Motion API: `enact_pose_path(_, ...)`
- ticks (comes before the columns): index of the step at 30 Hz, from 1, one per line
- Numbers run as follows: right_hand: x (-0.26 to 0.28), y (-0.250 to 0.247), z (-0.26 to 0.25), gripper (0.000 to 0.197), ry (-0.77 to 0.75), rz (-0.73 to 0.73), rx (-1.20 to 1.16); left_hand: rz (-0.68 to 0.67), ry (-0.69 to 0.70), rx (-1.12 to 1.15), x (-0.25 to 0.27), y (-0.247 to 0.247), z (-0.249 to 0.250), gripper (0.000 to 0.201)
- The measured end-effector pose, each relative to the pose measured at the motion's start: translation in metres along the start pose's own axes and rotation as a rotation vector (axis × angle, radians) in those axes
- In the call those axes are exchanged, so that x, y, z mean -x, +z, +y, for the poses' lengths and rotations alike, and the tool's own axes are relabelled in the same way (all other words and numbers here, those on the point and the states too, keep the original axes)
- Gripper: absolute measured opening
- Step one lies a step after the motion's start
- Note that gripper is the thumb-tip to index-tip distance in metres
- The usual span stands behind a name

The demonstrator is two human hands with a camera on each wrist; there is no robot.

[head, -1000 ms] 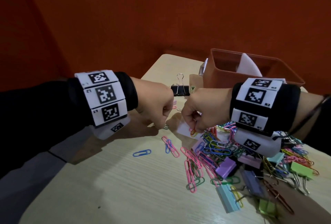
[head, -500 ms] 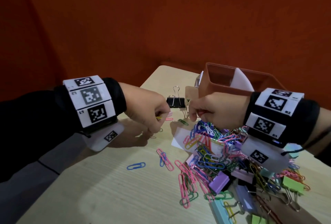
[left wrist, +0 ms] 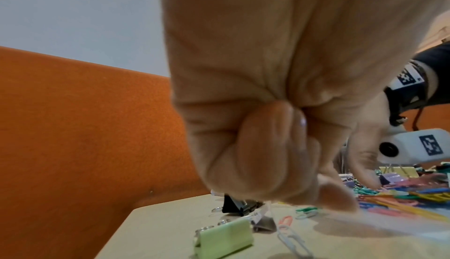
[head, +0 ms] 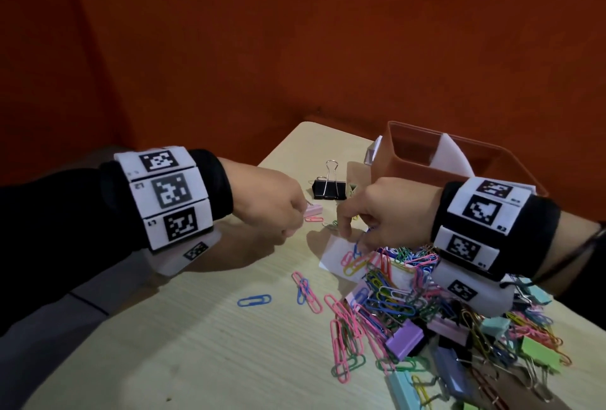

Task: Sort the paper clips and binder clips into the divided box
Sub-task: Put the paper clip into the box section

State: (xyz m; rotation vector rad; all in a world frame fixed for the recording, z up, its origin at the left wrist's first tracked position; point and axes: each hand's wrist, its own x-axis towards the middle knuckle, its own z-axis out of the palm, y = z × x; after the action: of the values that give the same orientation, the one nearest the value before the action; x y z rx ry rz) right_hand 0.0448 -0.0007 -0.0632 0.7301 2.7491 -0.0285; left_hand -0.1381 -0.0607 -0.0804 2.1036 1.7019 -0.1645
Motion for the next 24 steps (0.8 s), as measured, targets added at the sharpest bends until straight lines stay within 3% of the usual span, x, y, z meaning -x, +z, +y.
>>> enact_pose_path(6, -0.006, -0.005, 0.004, 0.019, 0.004, -0.037, 0.037, 0.088, 0.11, -0.108, 0.001, -0.01, 0.003, 0.008)
enact_pose_path(13, -0.007, 0.001, 0.005, 0.015, -0.05, -0.114, 0.05, -0.052, 0.283, -0.068, -0.005, 0.001, 0.03, 0.022)
enact_pose_path(20, -0.011, 0.007, 0.004, 0.015, -0.068, -0.138, 0.042, -0.088, 0.286, -0.149, -0.005, 0.007, 0.038, 0.008)
enact_pose_path(24, -0.005, 0.005, 0.01, 0.011, -0.037, -0.07, -0.012, -0.093, 0.269, -0.126, -0.003, 0.009, 0.034, 0.01)
